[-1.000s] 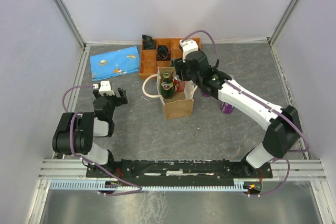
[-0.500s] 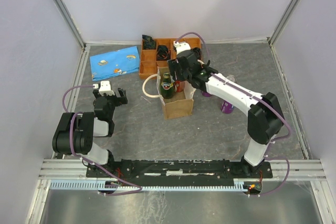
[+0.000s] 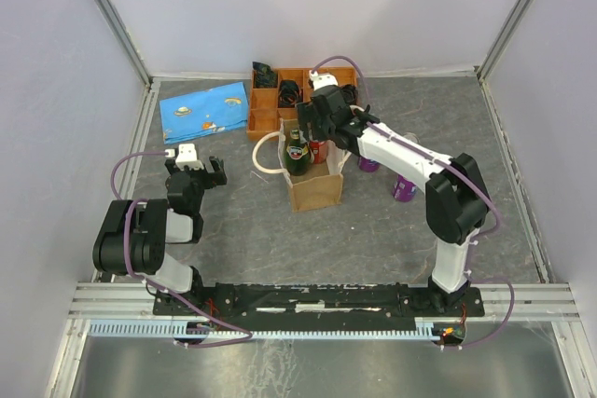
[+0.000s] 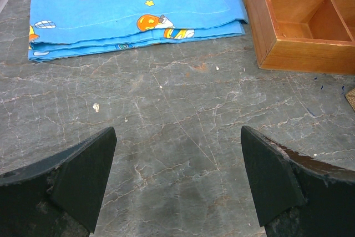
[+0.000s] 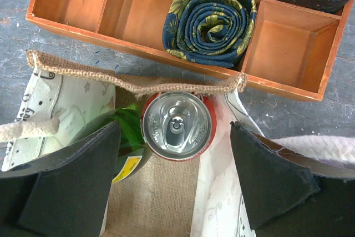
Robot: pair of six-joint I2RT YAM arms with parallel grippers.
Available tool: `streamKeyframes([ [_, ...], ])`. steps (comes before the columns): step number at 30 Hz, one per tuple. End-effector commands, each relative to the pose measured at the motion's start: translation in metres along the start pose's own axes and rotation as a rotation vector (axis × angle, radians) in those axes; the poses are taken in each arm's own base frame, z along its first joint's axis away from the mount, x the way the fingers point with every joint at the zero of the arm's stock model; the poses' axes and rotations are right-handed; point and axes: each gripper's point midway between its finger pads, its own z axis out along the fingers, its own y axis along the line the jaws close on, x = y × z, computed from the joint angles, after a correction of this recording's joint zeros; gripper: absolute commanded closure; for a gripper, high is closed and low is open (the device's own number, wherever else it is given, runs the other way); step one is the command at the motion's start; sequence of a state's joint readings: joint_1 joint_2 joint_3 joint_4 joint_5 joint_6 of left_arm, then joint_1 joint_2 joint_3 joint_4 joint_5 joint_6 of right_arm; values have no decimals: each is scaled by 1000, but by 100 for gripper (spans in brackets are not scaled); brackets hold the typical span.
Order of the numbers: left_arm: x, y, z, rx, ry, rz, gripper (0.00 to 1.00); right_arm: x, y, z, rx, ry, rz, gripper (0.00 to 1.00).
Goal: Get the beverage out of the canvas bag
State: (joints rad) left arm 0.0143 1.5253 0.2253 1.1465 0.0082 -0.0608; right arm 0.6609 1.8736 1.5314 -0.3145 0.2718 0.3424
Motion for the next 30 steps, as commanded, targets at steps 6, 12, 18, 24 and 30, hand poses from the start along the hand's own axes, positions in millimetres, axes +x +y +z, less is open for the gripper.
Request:
streamKeyframes([
  [6,-14,1,3,-3,-50,40,1,-7,-7,13,55,-3,26,12],
  [12,-14,1,3,-3,-49,40,1,6,-10,22,76,31,33,12],
  [18,-15,1,3,-3,-51,40,1,19,-16,32,99,66,36,12],
  [24,-14,1,3,-2,-49,41,1,29,-20,39,111,93,40,12],
  [30,-14,1,3,-2,-50,40,1,36,-23,44,122,109,32,19],
])
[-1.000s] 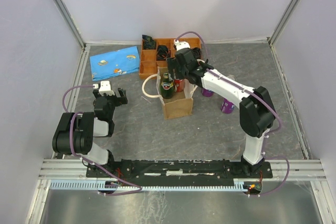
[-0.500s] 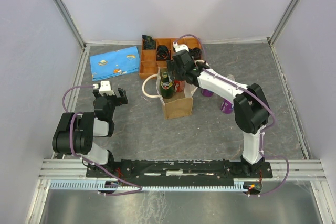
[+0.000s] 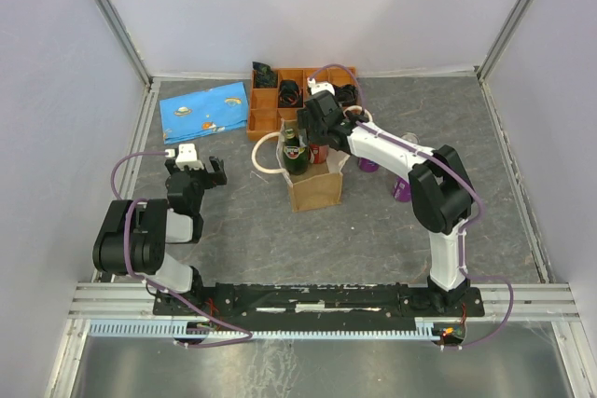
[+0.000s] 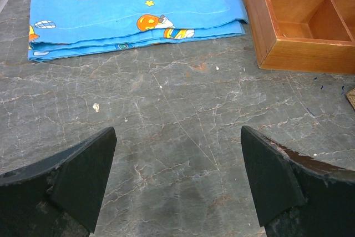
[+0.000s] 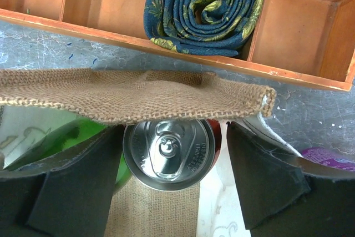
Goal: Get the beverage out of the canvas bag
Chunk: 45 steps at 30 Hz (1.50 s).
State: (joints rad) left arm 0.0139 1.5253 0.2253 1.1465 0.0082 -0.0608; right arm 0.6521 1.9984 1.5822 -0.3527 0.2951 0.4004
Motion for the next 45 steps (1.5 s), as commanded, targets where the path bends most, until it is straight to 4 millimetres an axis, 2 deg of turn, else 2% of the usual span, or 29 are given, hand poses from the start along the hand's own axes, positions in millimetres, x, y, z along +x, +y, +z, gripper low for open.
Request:
streamKeyframes([
  [1,-15,1,3,-3,-50,41,1,3,-15,11,60,15,-2,21],
  [5,-15,1,3,-3,-51,40,1,4,-16,11,63,22,-6,33],
  [7,-14,1,3,-3,-49,40,1,4,-17,9,63,21,-10,43],
  [10,-14,1,3,-3,-49,40,1,0,-17,6,61,10,-18,69],
  [12,-14,1,3,-3,-50,40,1,-4,-16,2,52,1,-28,95],
  [13,-14,1,3,-3,-49,41,1,-6,-16,1,50,-4,-31,100],
  [16,-14,1,3,-3,-49,40,1,-17,-14,-8,27,-33,-42,100],
  [20,-15,1,3,-4,-50,40,1,-41,-9,-26,-13,-109,-44,100],
  [25,-15,1,3,-3,-50,40,1,-76,-4,-57,-58,-209,-41,100],
  [33,-15,1,3,-3,-50,40,1,-115,2,-105,-125,-324,-31,100],
  [40,-14,1,3,-3,-49,40,1,-148,6,-166,-165,-442,-48,100],
  [42,-14,1,3,-3,-49,40,1,-155,7,-188,-177,-483,-54,100],
  [45,-14,1,3,-2,-50,40,1,-169,2,-233,-204,-568,-41,100],
])
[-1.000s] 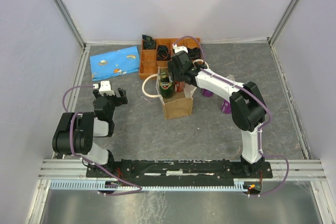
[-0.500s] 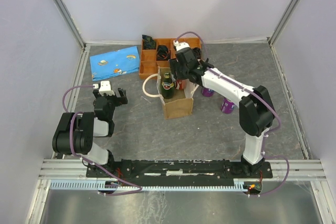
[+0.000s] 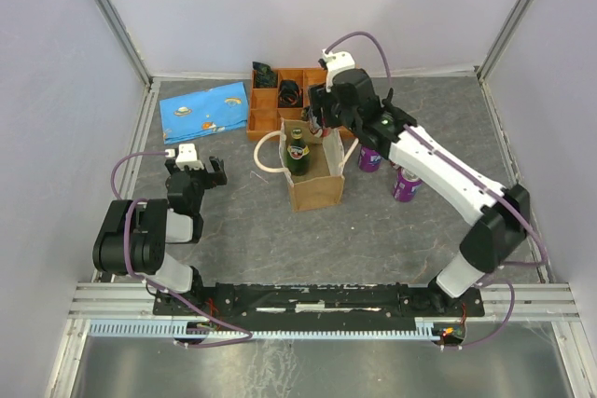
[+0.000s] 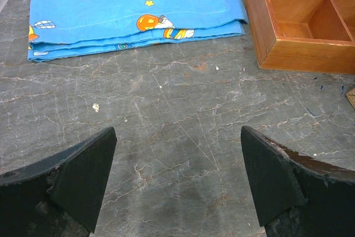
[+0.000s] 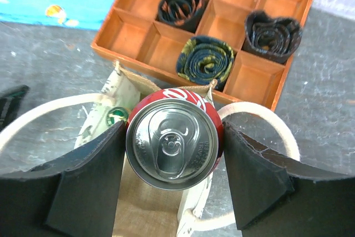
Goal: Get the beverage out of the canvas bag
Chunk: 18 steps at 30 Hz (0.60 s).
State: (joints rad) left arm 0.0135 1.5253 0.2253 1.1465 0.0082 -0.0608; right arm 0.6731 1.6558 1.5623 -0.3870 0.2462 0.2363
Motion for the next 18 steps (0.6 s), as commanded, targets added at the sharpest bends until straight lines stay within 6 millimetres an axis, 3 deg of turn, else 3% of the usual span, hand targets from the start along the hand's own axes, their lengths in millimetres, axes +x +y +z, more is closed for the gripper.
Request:
streamKeyframes([
  [1,-15,1,3,-4,-51,40,1,-107,0,-91,-49,-342,43,100],
  [6,-15,1,3,-3,-51,40,1,-123,-25,-144,15,-443,69,100],
  [9,-14,1,3,-4,-50,40,1,-117,-49,-166,108,-456,88,100],
  [14,-15,1,3,-4,-50,40,1,-82,-84,-187,258,-402,118,100],
  [18,-15,1,3,-4,-51,40,1,-33,-97,-178,320,-287,117,100],
])
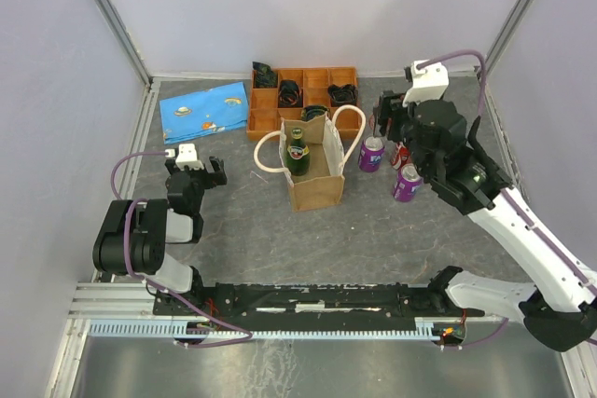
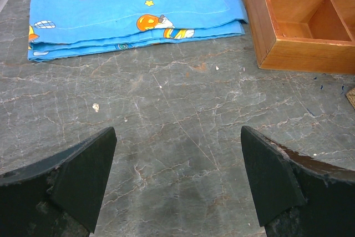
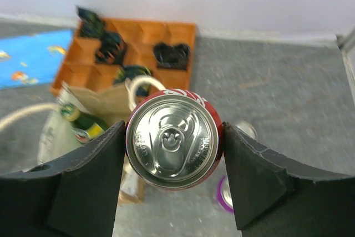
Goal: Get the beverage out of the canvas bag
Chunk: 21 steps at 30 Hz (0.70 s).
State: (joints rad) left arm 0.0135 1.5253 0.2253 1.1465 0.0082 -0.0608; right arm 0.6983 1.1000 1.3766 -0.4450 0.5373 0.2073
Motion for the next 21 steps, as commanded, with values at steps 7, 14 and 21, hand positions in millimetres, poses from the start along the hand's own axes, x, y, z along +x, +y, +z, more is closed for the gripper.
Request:
streamKeyframes([
  [7,-14,1,3,-4,-49,40,1,111,-22,1,100,200,-21,100],
  [14,-14,1,3,-2,-49,41,1,157,-16,15,91,287,-18,100],
  [21,-14,1,3,-3,-50,40,1,183,-10,34,39,335,62,100],
])
